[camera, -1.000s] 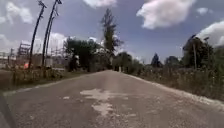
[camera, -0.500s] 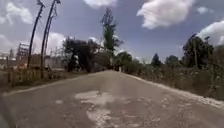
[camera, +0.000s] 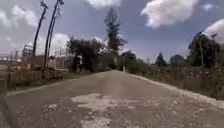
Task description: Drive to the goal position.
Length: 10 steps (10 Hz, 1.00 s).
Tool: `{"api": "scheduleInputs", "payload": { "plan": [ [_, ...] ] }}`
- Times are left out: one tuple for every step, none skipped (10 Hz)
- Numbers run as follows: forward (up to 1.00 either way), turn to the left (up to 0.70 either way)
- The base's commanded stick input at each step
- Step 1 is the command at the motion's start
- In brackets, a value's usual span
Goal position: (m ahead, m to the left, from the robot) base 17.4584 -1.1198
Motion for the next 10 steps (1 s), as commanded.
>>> {"api": "scheduleInputs", "payload": {
  "plan": [
    [0.5,0.0],
    [0.5,0.0],
    [0.5,0.0],
    [0.5,0.0],
    [0.5,0.0],
    [0.5,0.0],
    [0.5,0.0],
    [0.5,0.0],
    [0.5,0.0],
    [0.5,0.0]
  ]
}}
